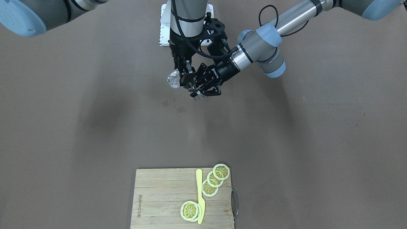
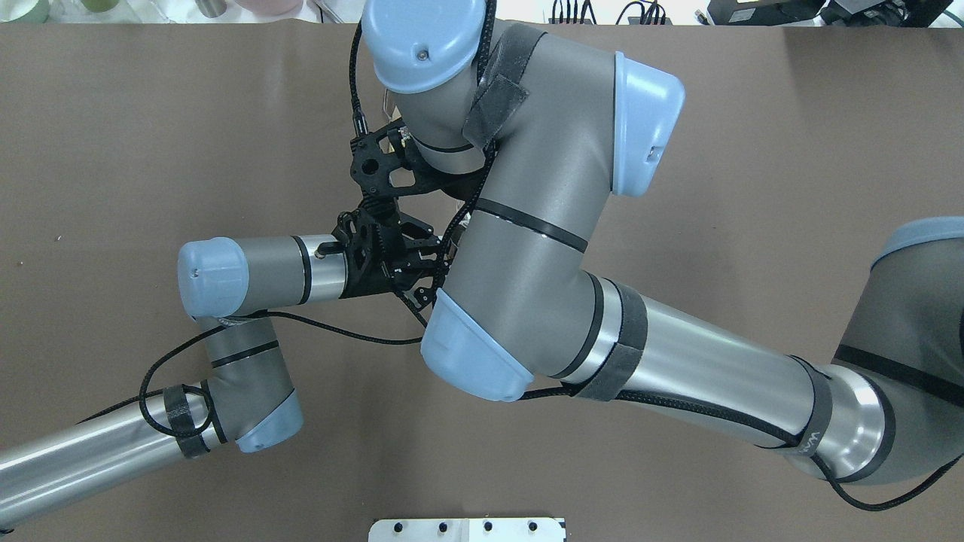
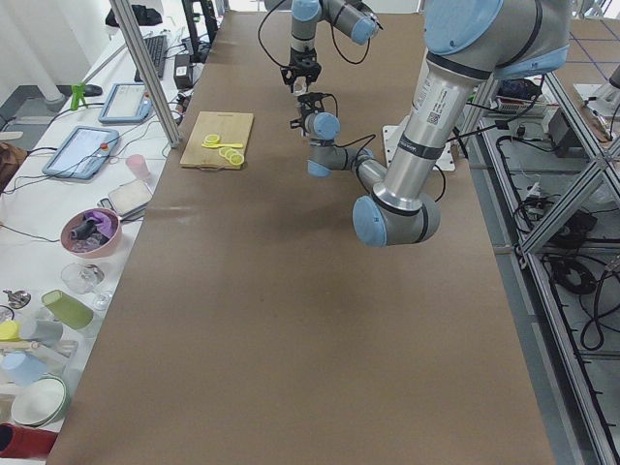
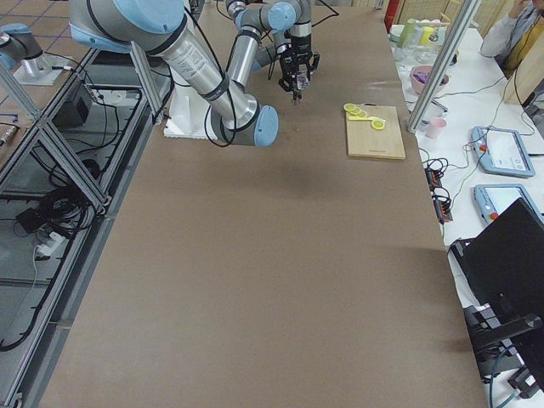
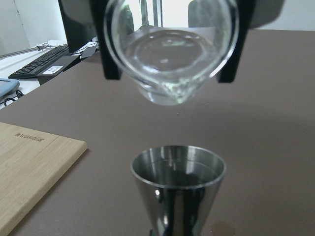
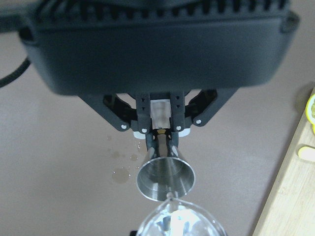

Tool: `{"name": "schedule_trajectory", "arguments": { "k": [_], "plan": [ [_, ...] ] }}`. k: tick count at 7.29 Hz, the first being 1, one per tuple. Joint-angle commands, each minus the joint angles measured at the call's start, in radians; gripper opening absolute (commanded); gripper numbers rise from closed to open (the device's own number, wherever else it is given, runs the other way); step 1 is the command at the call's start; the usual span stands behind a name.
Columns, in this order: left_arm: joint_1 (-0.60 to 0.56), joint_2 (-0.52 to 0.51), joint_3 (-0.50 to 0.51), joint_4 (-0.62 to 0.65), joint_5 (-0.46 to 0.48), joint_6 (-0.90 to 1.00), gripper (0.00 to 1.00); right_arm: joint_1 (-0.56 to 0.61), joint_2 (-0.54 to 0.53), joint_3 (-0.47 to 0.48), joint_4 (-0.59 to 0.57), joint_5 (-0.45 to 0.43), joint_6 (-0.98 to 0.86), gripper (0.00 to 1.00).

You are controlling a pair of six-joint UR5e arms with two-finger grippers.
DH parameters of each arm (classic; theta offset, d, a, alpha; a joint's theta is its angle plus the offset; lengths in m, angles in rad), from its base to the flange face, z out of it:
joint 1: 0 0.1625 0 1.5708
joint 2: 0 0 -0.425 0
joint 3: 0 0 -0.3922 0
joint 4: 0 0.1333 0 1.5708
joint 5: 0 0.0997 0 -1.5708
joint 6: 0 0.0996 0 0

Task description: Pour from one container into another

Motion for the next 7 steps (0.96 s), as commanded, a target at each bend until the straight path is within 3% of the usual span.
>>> {"name": "schedule_trajectory", "arguments": {
  "k": [1, 7],
  "plan": [
    [-0.001, 0.0, 0.0, 0.0, 0.0, 0.0, 0.0, -0.002, 0.001, 0.0, -0.003, -0.013, -0.001, 0.0],
    [-0.001, 0.002, 0.005, 0.0, 0.0, 0.0, 0.0, -0.003, 0.003, 0.002, -0.021, -0.037, -0.014, 0.0]
  ]
}}
